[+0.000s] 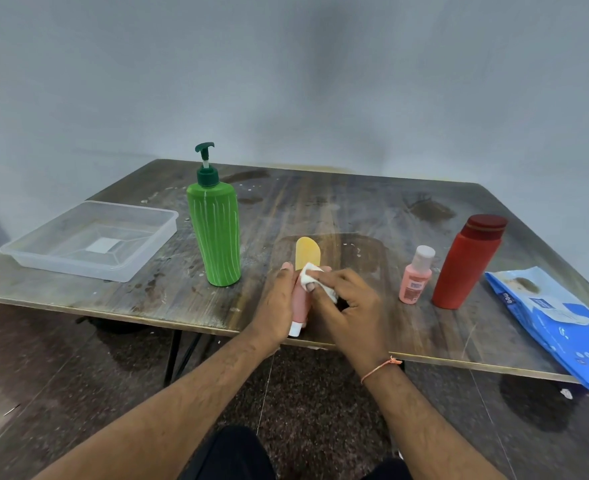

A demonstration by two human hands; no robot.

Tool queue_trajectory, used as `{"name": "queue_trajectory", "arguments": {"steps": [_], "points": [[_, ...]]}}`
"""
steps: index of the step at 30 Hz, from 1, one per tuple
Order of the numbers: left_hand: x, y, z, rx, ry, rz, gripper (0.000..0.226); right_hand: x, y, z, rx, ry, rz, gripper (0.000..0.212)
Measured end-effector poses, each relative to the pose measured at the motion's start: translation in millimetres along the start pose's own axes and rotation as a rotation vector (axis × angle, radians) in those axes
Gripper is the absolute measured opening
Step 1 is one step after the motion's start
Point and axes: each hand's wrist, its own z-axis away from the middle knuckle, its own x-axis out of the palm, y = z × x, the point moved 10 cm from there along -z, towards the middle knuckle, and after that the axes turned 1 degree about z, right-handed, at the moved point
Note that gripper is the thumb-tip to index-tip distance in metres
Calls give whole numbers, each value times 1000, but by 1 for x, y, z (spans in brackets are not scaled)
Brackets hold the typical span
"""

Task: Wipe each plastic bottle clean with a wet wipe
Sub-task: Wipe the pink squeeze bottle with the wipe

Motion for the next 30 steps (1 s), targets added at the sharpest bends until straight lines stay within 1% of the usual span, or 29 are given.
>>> {"name": "queue_trajectory", "arguments": {"steps": [4, 6, 9, 10, 12, 13, 15, 17, 20, 21, 24, 25, 27, 30], "points": [[-1, -3, 1, -30, -5, 37, 77, 12, -9, 8, -105, -123, 4, 22], [2, -3, 1, -28, -24, 30, 79, 10, -7, 7, -88, -102, -9, 19], [2, 1, 4, -10, -20, -6, 81, 4, -2, 4, -24, -16, -1, 20], [0, 2, 3, 3, -6, -64, 82, 1, 1, 2, 9, 10, -12, 21], [-6, 2, -1, 48, 31, -275, 87, -4, 6, -2, 67, 46, -40, 24], [-9, 0, -3, 53, 49, -313, 88, -6, 7, -3, 83, 51, -36, 24], [-16, -9, -9, 46, 70, -301, 85, -6, 8, -5, 101, 33, -20, 25], [-16, -14, -10, -2, 64, -261, 86, -4, 8, -9, 93, -19, -29, 23], [-10, -3, -1, -51, 72, -154, 87, -2, 8, -17, 28, -125, -24, 23], [-8, 0, 1, -62, 64, -120, 84, -2, 7, -17, -7, -161, -14, 23], [1, 2, 4, -110, -24, -8, 78, 1, 3, -8, -103, -244, -28, 22], [1, 3, 4, -110, -38, 13, 77, 2, 3, -7, -108, -249, -41, 21], [2, 7, 5, -103, -39, 22, 74, 0, 9, -11, -52, -222, -73, 19], [-3, 7, 5, -97, -5, -50, 71, -12, 22, -19, 53, -96, -7, 17]]}}
